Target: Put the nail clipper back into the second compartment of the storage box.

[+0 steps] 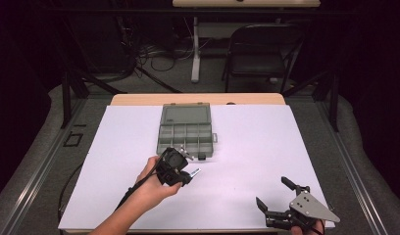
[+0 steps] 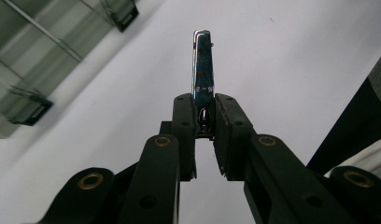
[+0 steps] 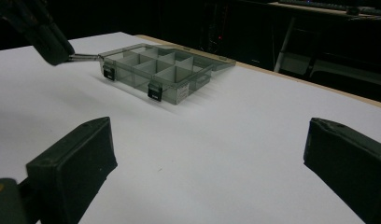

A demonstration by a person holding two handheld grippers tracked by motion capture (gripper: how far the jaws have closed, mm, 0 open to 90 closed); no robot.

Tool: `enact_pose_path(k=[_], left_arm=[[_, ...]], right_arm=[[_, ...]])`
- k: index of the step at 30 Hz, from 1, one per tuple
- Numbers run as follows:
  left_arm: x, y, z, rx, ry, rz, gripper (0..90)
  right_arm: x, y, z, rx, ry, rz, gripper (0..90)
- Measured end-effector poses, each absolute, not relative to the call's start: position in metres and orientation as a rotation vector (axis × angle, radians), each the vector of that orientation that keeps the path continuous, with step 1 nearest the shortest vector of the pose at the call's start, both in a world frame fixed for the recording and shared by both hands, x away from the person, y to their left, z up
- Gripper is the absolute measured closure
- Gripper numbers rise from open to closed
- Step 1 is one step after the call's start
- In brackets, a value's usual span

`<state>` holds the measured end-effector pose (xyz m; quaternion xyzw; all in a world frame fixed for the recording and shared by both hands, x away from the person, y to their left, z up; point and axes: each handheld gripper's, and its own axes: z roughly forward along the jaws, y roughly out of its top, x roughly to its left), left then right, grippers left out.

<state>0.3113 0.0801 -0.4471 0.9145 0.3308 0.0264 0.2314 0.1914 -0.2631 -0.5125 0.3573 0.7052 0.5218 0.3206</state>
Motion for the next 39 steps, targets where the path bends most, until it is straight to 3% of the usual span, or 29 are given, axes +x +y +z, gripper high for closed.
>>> enact_pose_path(k=[15,39], left_arm=[[0.349,0.11,-0.411,2.439,1.029,0.168,79.5],[0.4,0.111,-0.399,2.427,1.155,0.203,79.4]], right_arm=[[0.192,-0.262,-0.513,0.941,1.852,1.372,1.6],[0.193,-0.262,-0.514,0.937,1.854,1.377,1.6]])
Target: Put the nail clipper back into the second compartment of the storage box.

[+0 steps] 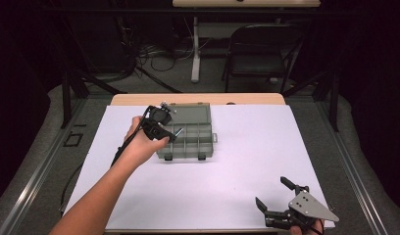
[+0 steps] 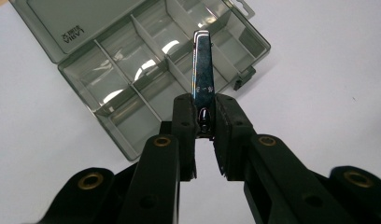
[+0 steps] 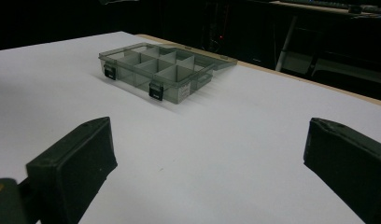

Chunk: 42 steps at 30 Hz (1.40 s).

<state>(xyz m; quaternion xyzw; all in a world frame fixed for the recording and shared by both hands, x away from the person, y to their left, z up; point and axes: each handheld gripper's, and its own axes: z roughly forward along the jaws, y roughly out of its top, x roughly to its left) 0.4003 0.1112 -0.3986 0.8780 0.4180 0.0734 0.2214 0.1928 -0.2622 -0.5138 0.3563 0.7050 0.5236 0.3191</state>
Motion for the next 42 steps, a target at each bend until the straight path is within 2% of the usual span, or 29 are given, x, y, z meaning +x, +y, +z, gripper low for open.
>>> enact_pose_path(k=[19,42], left_arm=[[0.435,0.103,-0.411,2.408,1.253,0.234,79.4],[0.459,0.104,-0.431,2.395,1.36,0.24,79.4]], right_arm=[[0.193,-0.263,-0.514,0.939,1.858,1.378,1.6],[0.193,-0.263,-0.514,0.937,1.858,1.386,1.6]])
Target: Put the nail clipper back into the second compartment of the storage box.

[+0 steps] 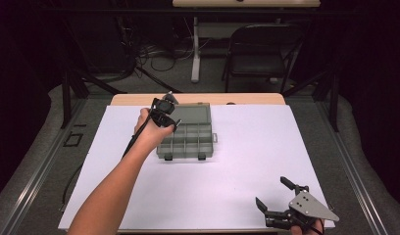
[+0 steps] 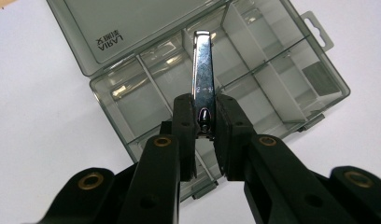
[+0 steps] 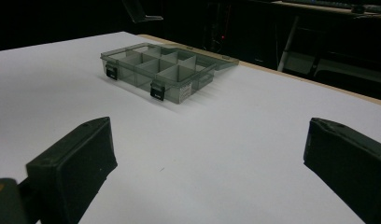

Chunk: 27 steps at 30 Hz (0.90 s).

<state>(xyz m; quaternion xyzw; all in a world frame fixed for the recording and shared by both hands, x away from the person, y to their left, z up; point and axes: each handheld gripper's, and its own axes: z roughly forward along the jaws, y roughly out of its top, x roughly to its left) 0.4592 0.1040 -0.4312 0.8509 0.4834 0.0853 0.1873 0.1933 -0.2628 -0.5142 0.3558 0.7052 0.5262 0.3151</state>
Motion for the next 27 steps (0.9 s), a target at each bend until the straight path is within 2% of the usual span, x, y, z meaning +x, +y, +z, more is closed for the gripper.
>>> enact_pose_path(k=[27], left_arm=[[0.475,0.094,-0.464,2.461,1.419,0.227,79.4]], right_arm=[[0.193,-0.264,-0.515,0.936,1.856,1.392,1.7]])
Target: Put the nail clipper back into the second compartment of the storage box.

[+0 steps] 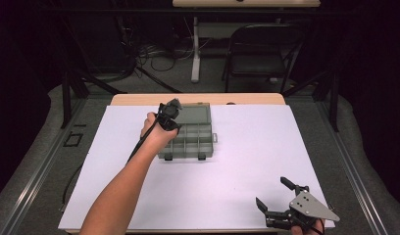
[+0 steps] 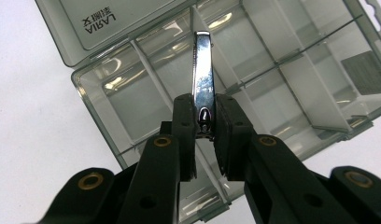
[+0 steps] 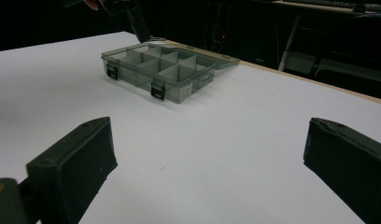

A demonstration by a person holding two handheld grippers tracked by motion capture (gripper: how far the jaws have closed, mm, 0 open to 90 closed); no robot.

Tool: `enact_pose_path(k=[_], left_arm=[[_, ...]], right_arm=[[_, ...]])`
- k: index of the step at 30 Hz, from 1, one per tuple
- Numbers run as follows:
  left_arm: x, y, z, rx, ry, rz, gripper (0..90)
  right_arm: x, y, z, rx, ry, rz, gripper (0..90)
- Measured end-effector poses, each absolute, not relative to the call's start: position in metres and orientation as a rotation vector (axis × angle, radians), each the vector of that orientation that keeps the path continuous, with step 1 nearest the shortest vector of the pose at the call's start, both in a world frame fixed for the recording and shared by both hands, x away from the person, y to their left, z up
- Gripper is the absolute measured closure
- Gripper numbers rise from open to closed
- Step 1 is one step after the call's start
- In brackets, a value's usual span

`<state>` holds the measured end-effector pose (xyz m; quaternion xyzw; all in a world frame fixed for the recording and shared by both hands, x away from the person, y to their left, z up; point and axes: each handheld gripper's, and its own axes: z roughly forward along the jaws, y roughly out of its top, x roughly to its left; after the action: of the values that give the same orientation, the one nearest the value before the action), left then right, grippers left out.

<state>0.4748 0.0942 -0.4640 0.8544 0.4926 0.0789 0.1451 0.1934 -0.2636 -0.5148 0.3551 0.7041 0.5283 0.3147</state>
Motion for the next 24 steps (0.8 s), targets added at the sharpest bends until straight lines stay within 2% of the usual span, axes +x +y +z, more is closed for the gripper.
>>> enact_pose_path(k=[24], left_arm=[[0.484,0.092,-0.475,2.472,1.417,0.232,79.3]], right_arm=[[0.193,-0.264,-0.515,0.934,1.871,1.393,1.8]])
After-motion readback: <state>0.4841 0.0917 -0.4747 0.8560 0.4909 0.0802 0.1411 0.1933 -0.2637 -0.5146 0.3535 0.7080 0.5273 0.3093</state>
